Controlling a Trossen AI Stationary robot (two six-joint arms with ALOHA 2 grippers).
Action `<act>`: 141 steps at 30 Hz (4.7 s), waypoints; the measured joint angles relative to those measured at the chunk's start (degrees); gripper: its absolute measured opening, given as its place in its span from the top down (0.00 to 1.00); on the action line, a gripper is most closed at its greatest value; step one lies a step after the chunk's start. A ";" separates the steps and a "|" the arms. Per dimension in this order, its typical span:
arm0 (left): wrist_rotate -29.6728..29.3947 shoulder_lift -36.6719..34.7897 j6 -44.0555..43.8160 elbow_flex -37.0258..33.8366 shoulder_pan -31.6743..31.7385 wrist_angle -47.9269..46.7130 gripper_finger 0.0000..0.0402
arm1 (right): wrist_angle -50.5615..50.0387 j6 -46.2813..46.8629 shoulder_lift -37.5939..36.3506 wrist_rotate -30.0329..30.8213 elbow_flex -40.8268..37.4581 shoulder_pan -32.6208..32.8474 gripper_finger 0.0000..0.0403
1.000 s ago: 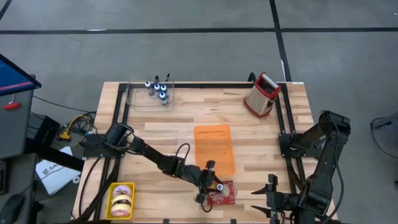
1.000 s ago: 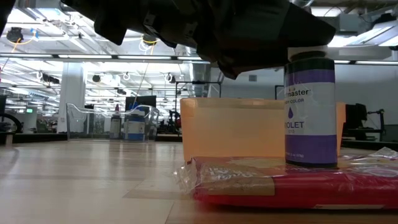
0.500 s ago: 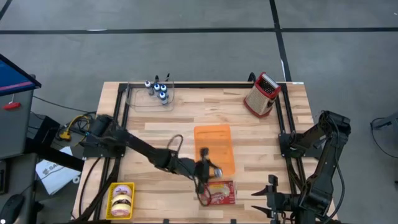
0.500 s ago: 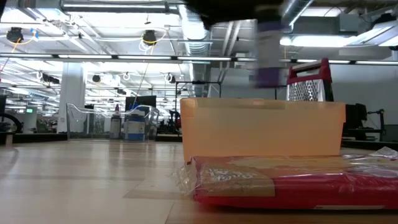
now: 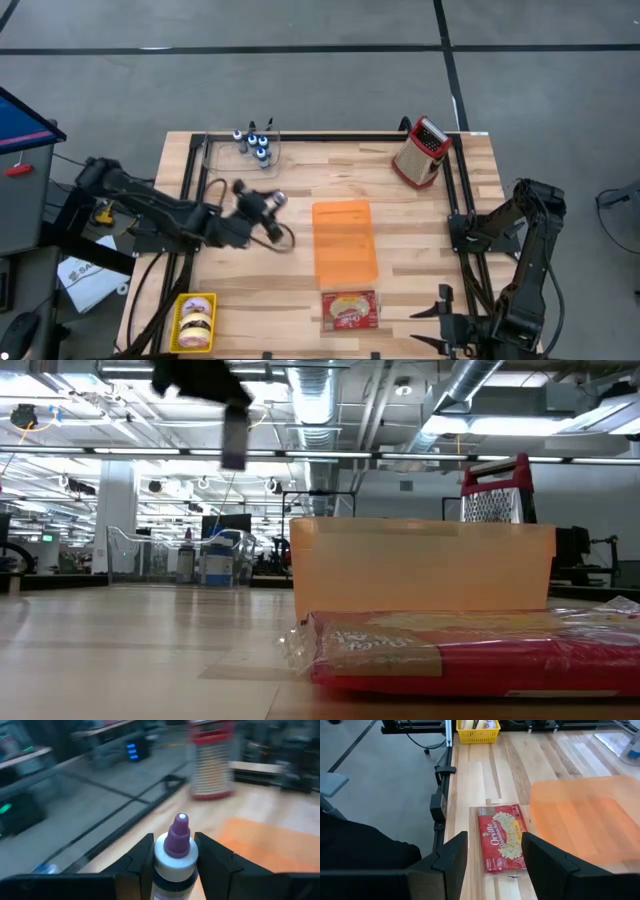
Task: Pick & Place Food Item
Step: Put the violet food coloring bottle into the transparent bin, then put the popcorn bag into the orange bin
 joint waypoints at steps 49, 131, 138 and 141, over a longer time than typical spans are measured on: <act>23.21 0.96 -9.09 -26.37 61.97 26.27 0.72 | -0.95 -4.37 0.00 2.58 -0.07 -2.91 0.56; 58.84 -8.31 9.40 -29.97 2.34 29.92 0.65 | -3.01 -0.88 0.00 3.87 -0.07 -4.71 0.56; 32.49 11.81 19.66 -21.26 -17.40 39.33 0.65 | -3.15 -0.13 0.00 3.89 -0.07 -5.78 0.56; 25.42 21.25 26.14 -14.60 -20.48 39.26 0.65 | -3.16 0.55 0.00 3.88 -0.07 -6.32 0.56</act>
